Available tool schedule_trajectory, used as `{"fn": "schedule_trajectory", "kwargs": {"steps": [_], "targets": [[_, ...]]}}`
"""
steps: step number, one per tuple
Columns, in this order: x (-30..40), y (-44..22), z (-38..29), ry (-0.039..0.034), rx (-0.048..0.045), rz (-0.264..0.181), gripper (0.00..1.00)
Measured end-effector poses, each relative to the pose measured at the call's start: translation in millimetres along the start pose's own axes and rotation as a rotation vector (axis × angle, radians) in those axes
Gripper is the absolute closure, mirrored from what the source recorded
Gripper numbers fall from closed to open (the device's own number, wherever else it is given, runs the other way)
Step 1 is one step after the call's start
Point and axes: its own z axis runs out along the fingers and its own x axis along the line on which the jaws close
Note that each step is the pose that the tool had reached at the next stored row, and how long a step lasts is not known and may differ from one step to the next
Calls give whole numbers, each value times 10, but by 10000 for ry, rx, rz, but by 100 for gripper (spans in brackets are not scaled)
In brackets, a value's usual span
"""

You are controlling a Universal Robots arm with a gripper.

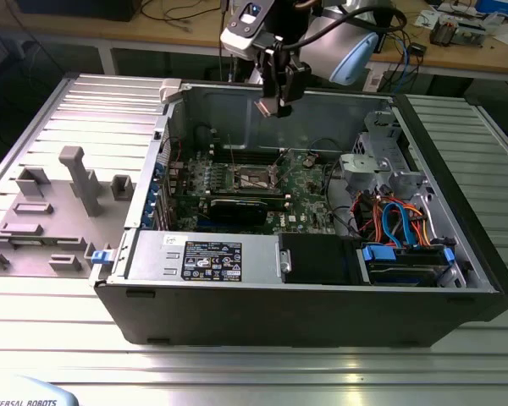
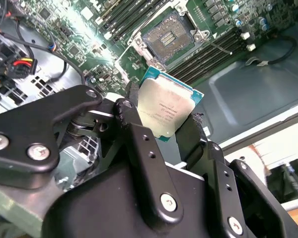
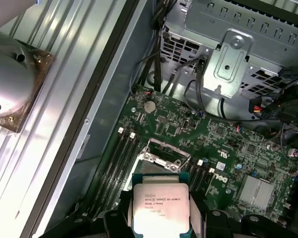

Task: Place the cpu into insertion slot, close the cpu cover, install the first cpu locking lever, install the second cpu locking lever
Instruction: 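Place the cpu into insertion slot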

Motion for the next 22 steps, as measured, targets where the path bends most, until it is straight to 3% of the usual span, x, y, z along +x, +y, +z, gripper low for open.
{"fn": "schedule_trajectory", "kwargs": {"steps": [5,22], "targets": [[25,-63,1,-7,-1,70,46],[26,-74,67,-30,8,69,46]]}}
